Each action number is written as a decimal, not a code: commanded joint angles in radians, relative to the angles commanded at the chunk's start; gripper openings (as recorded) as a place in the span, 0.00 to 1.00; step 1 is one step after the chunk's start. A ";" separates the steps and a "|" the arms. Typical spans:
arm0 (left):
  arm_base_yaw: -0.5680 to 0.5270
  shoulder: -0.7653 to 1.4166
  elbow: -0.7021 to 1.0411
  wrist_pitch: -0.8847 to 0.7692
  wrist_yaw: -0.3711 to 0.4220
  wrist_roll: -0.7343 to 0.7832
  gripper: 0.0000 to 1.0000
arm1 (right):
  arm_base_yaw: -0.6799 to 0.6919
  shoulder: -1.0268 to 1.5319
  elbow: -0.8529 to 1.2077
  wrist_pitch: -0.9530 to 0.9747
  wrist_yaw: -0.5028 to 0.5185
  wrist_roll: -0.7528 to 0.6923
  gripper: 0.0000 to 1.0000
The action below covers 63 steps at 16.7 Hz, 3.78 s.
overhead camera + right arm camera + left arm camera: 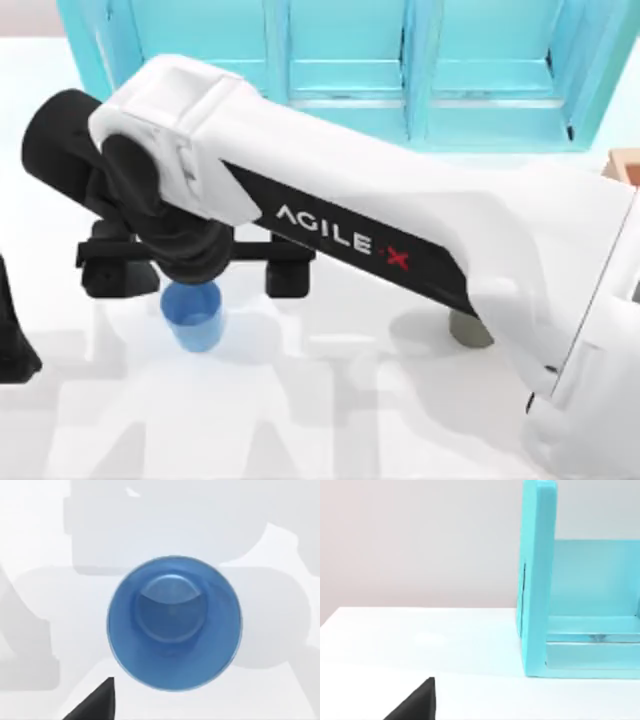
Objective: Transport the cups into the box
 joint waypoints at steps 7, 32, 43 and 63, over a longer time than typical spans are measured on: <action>0.000 0.000 0.000 0.000 0.000 0.000 1.00 | -0.034 0.044 -0.213 0.270 -0.005 -0.034 1.00; 0.000 0.000 0.000 0.000 0.000 0.000 1.00 | -0.035 0.045 -0.218 0.276 -0.005 -0.035 0.00; 0.000 0.000 0.000 0.000 0.000 0.000 1.00 | -0.134 -0.332 -0.510 0.228 -0.028 -0.141 0.00; 0.000 0.000 0.000 0.000 0.000 0.000 1.00 | -0.861 -0.640 -0.793 0.056 -0.165 -0.864 0.00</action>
